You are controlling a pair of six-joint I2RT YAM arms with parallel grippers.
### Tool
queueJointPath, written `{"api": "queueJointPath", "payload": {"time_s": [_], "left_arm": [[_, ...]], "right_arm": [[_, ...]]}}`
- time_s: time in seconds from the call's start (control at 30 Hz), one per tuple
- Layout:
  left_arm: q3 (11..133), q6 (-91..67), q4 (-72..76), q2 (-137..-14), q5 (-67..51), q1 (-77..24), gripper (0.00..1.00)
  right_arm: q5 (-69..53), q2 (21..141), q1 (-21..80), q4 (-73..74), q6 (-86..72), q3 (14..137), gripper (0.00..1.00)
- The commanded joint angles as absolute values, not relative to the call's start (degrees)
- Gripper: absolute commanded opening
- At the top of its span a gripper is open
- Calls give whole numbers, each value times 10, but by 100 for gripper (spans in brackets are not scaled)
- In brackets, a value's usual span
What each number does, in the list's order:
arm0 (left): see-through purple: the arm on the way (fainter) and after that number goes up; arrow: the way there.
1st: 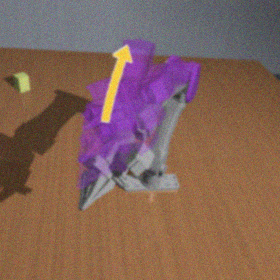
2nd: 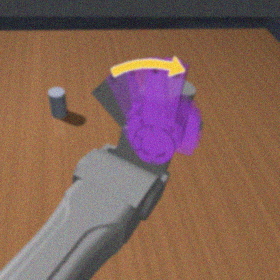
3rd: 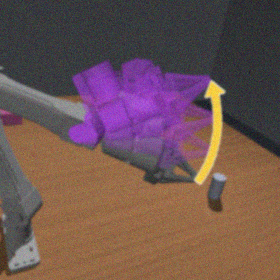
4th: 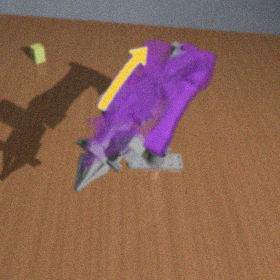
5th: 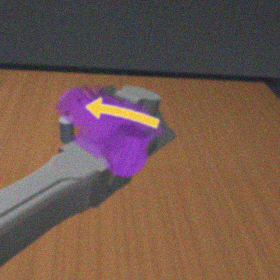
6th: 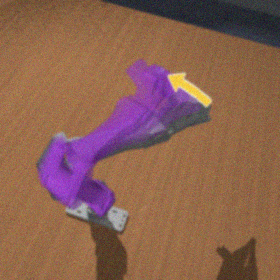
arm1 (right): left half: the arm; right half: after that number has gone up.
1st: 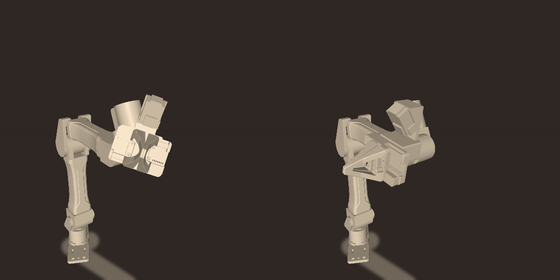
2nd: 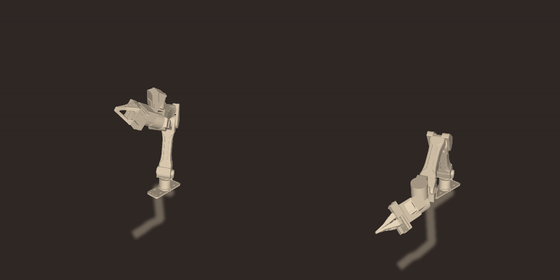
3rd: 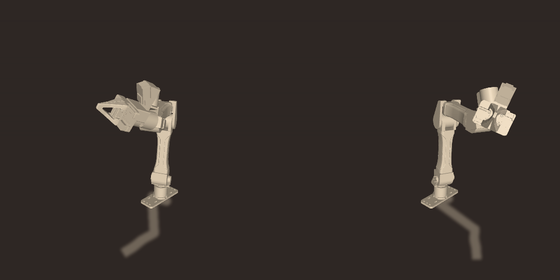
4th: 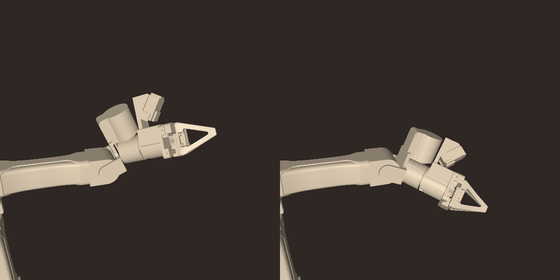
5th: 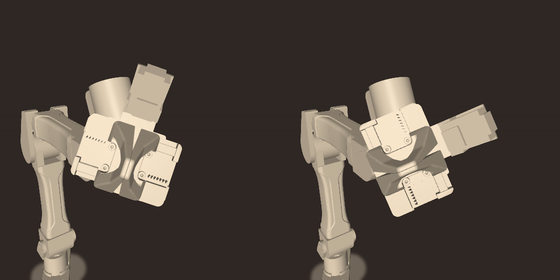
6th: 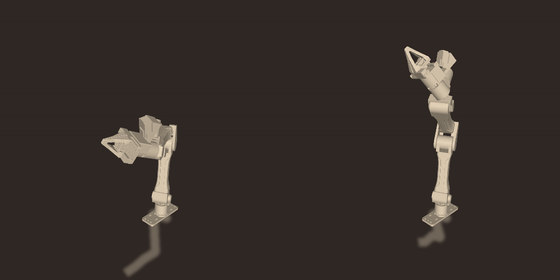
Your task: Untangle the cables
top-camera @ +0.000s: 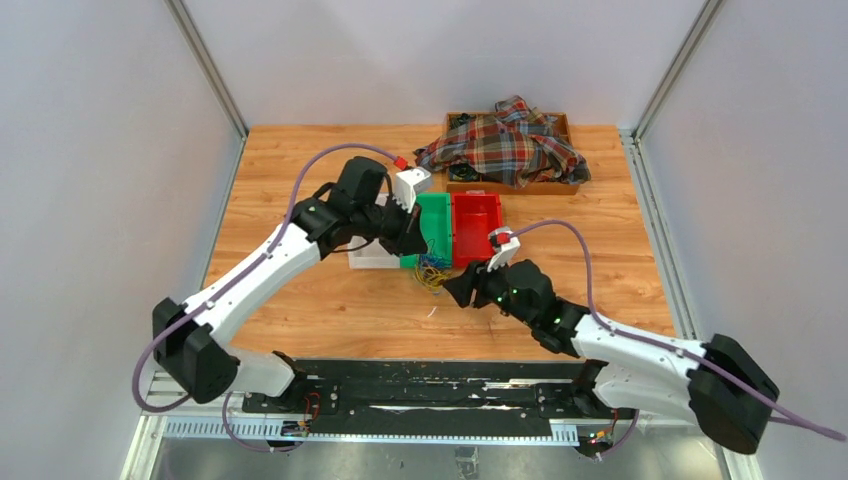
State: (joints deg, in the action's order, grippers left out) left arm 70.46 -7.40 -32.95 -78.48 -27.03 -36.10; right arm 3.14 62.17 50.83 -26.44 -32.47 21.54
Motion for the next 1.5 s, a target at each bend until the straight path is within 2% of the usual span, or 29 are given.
{"api": "queueJointPath", "payload": {"time_s": [0.0,0.13,0.43,0.77,1.17,1.47], "left_arm": [[739,-14,-428,-747,-327,-364,1],[764,5,-468,-735,-324,-364,1],[783,32,-504,-716,-299,-364,1],[785,37,-514,-685,-299,-364,1],[805,37,-515,-693,-313,-371,1],[816,28,-515,-699,-334,-377,1]], "right_arm": [[51,551,501,-212,-241,265,55],[25,553,501,-216,-204,316,57],[-61,649,504,-249,-216,414,68],[-60,655,512,-280,-237,390,70],[-49,595,531,-281,-247,342,71],[-20,649,543,-309,-239,374,71]]}}
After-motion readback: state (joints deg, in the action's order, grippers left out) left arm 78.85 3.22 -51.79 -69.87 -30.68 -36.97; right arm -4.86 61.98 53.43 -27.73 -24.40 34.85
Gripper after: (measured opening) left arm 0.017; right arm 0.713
